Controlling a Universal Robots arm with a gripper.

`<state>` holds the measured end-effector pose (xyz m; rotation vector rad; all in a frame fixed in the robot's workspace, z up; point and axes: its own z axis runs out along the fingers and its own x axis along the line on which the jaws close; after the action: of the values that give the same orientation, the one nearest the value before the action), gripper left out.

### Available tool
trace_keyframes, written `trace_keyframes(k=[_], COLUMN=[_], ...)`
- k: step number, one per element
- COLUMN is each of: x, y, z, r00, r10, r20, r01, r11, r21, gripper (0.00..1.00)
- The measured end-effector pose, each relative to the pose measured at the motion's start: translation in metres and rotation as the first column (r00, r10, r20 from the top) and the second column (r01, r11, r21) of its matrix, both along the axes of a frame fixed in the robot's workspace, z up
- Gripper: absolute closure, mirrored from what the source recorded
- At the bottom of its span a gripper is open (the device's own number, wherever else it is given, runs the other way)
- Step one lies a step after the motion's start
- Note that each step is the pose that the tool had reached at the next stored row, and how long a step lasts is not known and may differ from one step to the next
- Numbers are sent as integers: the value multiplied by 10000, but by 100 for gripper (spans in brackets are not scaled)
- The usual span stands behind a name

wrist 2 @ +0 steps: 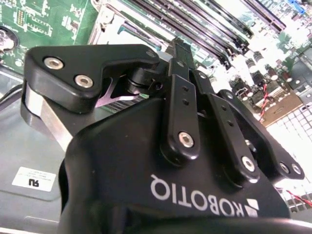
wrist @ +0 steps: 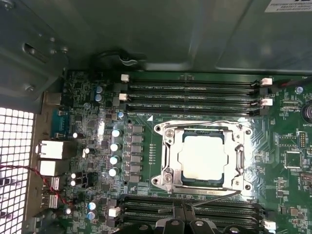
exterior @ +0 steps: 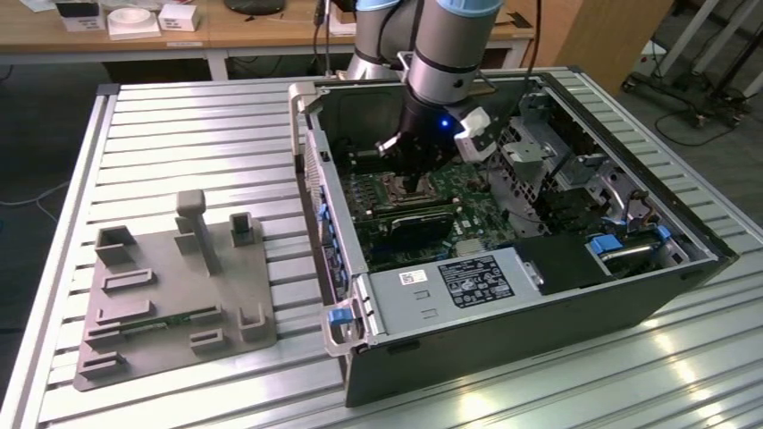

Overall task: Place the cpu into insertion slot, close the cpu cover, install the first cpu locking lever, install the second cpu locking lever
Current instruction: 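Install the second cpu locking lever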

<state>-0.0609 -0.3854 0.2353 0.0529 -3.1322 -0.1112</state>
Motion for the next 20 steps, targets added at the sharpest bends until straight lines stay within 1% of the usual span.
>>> trace_keyframes(k=[2,6,20], x=[-3,-21,-40], y=[1,0,0], z=[-12,-27,-34], r00=[10000,10000,10000], r10=[0,0,0], r20=[2,0,0], r01=[0,0,0], r11=[10000,10000,10000], r21=[16,13,19], gripper=[89,89,89])
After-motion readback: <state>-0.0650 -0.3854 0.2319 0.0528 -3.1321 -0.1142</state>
